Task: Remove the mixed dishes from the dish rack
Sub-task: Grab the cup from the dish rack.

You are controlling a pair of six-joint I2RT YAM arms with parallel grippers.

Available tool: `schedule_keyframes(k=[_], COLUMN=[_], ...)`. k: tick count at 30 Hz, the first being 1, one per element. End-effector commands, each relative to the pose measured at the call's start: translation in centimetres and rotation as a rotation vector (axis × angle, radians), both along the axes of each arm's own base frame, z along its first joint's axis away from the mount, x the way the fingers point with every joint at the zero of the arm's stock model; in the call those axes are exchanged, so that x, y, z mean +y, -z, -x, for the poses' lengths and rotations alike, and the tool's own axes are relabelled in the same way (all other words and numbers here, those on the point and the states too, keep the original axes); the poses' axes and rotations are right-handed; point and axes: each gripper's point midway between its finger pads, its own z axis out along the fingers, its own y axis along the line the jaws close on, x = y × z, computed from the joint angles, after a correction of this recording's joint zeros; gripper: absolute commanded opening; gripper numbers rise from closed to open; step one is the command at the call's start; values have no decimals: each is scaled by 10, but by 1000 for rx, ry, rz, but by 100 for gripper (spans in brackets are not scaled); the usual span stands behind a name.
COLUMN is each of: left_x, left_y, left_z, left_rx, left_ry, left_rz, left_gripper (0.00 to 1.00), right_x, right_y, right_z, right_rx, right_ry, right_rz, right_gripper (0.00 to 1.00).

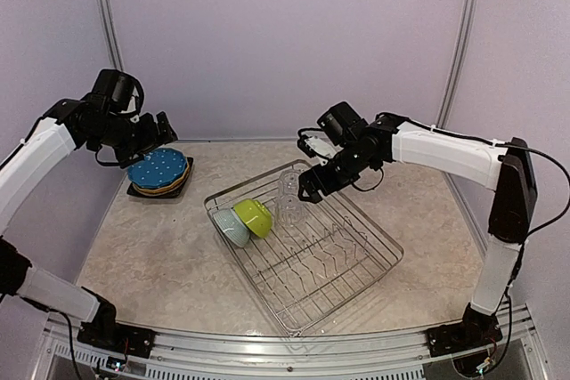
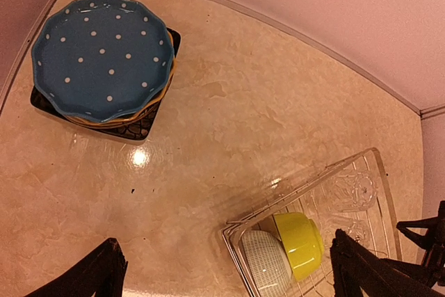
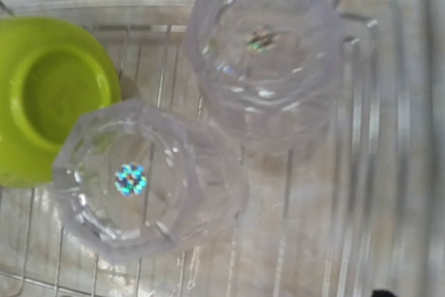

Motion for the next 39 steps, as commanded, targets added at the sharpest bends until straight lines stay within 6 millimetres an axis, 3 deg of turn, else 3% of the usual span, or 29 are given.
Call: schedule_keyframes(k=[1,15,31,34,39], left_x=[3,16,21,22,22], left_y=[-3,5,10,10,9], left_z=[-6,-8,-1,-1,-2], left_rx=[-2,18,38,41,36], left_ry=[-8,-39,-54,-56,-54], left_rz=[-20,18,25,26,27], left_gripper=[99,99,99,99,99], right_x=[20,57,62,62,63], right_y=[8,45,74,77,65], right_z=[7,5,-1,-2,-3], right_rx=[10,17,7,7,-12], right_ry=[-51,-128,-164,-170,-170], right_rz=[26,100,174,179,161], right_gripper=[90,85,76,73,57])
